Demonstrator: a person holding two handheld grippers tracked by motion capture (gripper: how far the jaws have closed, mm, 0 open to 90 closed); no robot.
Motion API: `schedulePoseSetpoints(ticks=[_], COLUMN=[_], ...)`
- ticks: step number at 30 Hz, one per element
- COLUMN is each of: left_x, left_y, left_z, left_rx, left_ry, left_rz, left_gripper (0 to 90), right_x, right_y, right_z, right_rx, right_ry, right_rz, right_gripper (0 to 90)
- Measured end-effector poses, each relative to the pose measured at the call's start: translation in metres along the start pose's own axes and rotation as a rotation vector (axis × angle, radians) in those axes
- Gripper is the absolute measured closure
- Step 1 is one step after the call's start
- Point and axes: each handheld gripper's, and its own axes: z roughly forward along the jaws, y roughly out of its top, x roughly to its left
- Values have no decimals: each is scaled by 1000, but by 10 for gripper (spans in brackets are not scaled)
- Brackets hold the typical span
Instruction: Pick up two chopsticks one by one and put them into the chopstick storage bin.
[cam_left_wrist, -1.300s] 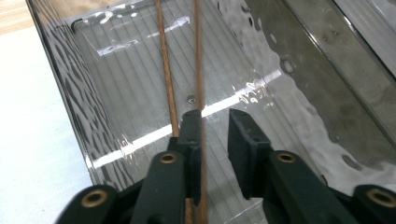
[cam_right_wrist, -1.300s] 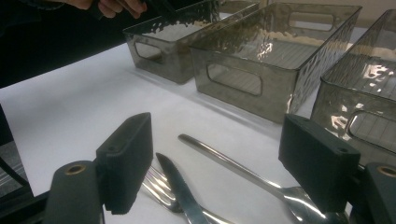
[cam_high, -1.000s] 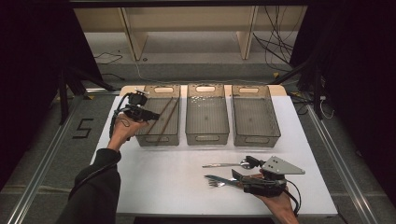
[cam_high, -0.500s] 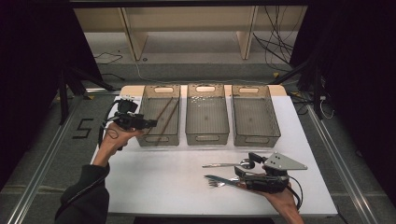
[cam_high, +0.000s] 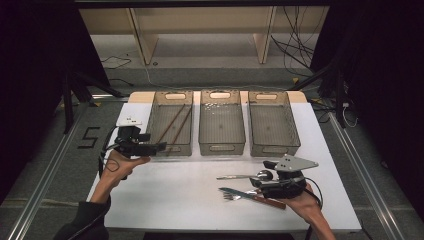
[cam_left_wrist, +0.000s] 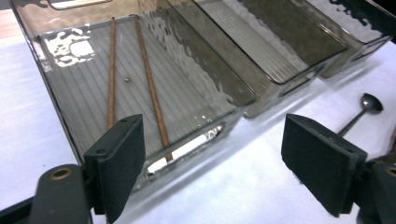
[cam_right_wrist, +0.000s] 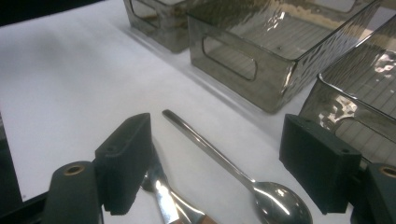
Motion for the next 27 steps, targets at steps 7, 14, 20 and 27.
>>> schedulePoseSetpoints(ticks=[7, 14, 20, 27], left_x=[-11, -29, -40, -42], left_y=[-22, -42, -54, -67], left_z=[-10, -14, -15, -10], left_rx=[-48, -91, -137, -133], left_ry=[-27, -52, -60, -22], left_rz=[-3, 8, 15, 56], left_gripper=[201, 197, 194, 186], right_x=[-5, -10, -16, -19], right_y=[9, 14, 15, 19], right_z=[13, 26, 32, 40], right_rx=[88, 164, 211, 259], right_ry=[29, 53, 67, 66], right_rz=[-53, -84, -100, -130], right_gripper=[263, 263, 265, 266])
